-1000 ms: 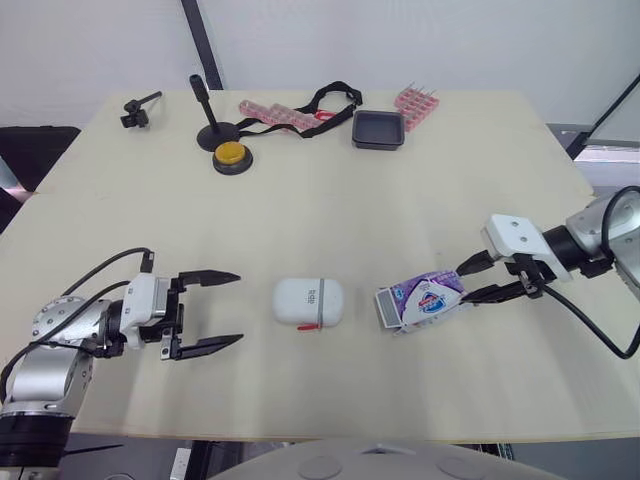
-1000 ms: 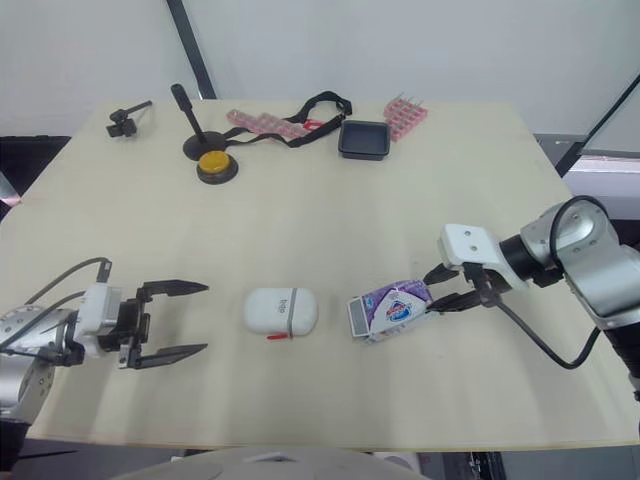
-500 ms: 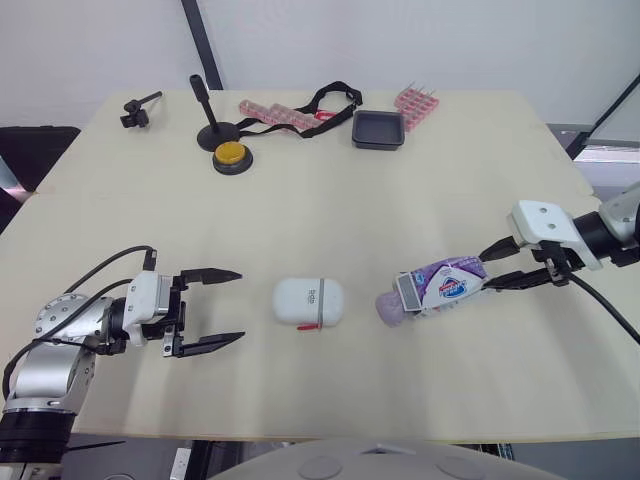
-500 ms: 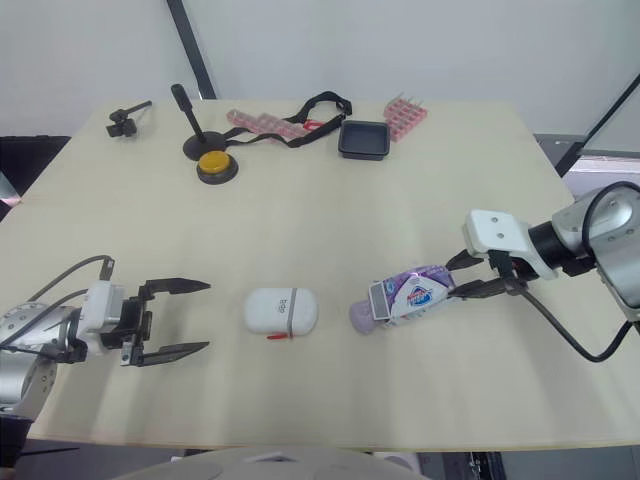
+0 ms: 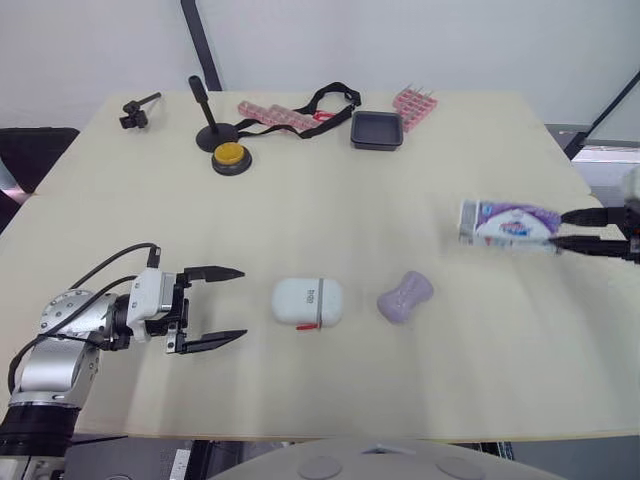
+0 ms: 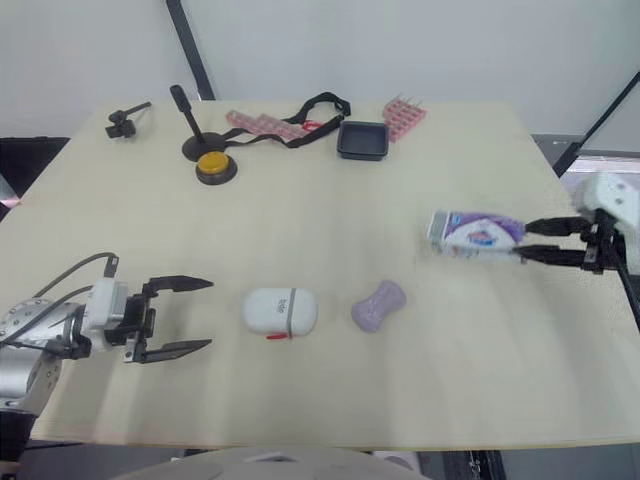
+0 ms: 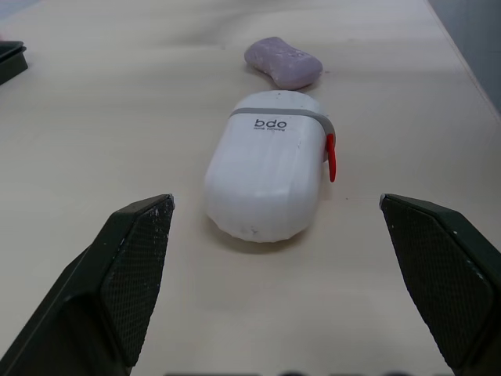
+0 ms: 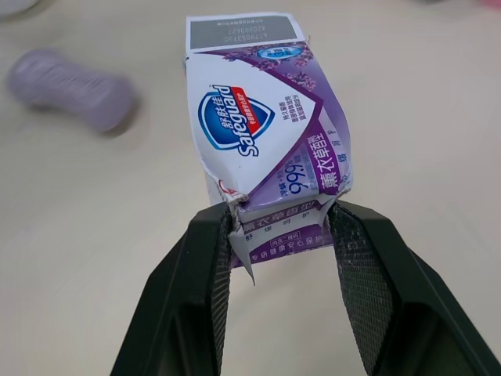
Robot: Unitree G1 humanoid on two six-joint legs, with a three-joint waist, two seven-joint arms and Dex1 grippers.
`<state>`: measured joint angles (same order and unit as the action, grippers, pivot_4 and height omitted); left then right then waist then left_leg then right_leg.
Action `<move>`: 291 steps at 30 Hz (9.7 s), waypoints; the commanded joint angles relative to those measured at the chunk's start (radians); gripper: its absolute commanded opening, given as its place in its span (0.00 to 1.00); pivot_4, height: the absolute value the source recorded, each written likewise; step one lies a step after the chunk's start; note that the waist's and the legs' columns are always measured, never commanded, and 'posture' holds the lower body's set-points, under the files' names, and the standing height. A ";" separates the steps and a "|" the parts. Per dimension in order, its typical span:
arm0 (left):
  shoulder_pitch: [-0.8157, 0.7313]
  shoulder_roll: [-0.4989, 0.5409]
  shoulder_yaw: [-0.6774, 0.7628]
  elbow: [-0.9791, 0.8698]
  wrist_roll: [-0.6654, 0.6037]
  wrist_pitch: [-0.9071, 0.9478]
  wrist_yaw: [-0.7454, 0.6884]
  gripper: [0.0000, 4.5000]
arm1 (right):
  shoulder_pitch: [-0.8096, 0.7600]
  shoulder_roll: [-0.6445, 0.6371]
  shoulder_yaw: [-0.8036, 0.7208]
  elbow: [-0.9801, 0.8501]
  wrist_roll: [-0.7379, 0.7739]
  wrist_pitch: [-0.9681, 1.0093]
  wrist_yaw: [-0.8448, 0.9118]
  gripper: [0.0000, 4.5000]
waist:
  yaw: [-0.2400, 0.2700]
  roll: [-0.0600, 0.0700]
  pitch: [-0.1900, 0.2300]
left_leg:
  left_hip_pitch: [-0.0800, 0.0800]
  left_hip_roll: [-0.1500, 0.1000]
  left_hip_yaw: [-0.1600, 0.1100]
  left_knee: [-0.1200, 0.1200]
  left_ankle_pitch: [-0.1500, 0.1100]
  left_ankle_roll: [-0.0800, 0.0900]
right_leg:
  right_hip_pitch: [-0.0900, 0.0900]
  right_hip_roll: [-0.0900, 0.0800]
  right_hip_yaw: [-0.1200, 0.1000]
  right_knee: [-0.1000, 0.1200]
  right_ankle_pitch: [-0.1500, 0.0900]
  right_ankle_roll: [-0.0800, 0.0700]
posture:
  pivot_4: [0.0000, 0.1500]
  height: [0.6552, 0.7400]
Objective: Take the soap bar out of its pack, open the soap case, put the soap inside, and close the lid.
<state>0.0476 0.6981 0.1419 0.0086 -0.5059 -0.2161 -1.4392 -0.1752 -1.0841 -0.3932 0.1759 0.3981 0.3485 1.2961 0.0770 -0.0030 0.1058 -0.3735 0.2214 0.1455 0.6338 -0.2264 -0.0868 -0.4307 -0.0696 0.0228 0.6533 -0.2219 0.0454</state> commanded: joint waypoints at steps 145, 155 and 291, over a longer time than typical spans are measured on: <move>-0.307 -0.095 -0.365 0.102 0.240 0.057 0.102 1.00 | 0.620 0.402 0.024 -0.308 0.074 -0.543 -0.065 1.00 | -0.009 0.002 -0.003 | -0.001 -0.003 0.000 -0.007 -0.001 -0.003 | 0.005 -0.007 0.000 -0.009 0.000 0.001 | 1.00 0.87; -0.340 -0.132 -0.381 0.152 0.277 -0.022 0.101 1.00 | 0.630 0.400 0.020 -0.304 0.073 -0.548 -0.062 1.00 | -0.009 0.002 -0.003 | -0.001 -0.003 0.000 -0.007 -0.001 -0.003 | 0.005 -0.007 0.000 -0.009 0.000 0.001 | 1.00 0.87; -0.383 -0.246 -0.395 0.090 0.304 -0.311 0.353 0.77 | -0.456 -0.120 0.807 -0.149 0.076 0.613 -0.335 0.44 | 0.018 -0.002 0.001 | -0.001 -0.001 0.000 -0.011 0.003 -0.016 | 0.004 0.001 0.002 -0.004 0.000 0.003 | 1.00 0.87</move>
<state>-0.3380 0.4447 -0.2587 0.1375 -0.1972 -0.5268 -1.0918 -0.6077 -1.2028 0.4157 0.0140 0.5302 0.9835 0.9345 0.0946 -0.0047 0.1070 -0.3742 0.2199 0.1457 0.6230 -0.2233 -0.1025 -0.4268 -0.0683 0.0245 0.6492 -0.2220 0.0484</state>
